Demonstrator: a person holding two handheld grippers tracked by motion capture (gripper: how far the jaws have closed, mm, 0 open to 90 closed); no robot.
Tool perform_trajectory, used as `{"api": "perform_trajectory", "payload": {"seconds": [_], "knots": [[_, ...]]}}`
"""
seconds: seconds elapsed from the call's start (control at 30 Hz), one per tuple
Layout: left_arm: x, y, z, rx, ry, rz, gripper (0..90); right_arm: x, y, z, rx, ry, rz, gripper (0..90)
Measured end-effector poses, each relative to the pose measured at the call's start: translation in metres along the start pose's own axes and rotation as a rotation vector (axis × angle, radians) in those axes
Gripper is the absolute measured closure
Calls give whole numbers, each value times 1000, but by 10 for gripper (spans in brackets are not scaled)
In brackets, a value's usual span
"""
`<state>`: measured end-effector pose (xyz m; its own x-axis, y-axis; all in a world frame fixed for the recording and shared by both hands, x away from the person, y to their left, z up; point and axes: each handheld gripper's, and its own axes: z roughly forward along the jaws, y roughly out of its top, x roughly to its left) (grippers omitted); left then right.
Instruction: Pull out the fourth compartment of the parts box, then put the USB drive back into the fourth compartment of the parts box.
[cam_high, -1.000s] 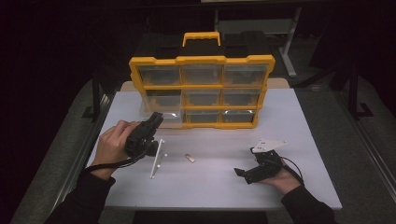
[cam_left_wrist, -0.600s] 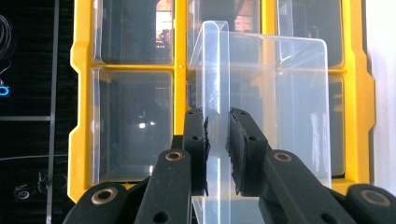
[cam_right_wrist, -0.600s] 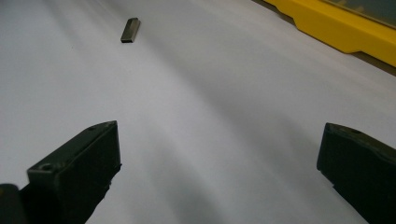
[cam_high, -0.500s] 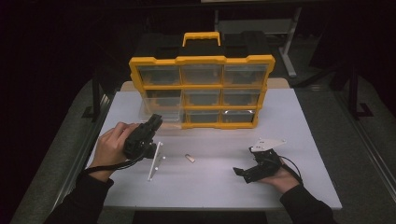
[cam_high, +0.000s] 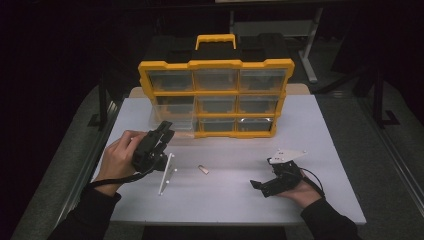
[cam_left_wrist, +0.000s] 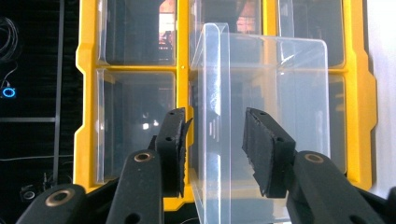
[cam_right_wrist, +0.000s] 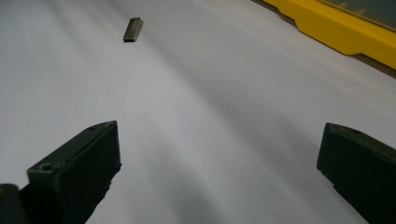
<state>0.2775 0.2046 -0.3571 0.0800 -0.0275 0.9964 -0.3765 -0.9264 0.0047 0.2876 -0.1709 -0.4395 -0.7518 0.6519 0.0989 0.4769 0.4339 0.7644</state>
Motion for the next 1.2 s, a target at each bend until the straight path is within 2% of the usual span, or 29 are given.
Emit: {"api": "perform_trajectory", "payload": {"seconds": [0.6,0.83,1.2], "knots": [[-8,2,-5,-5,15,-19,439,0,0,0,1,-1,-1,0],[-16,5,-6,-17,21,-34,363,0,0,0,-2,-1,-2,0],[-33,9,-9,-20,6,-37,313,0,0,0,0,-1,-1,0]]}}
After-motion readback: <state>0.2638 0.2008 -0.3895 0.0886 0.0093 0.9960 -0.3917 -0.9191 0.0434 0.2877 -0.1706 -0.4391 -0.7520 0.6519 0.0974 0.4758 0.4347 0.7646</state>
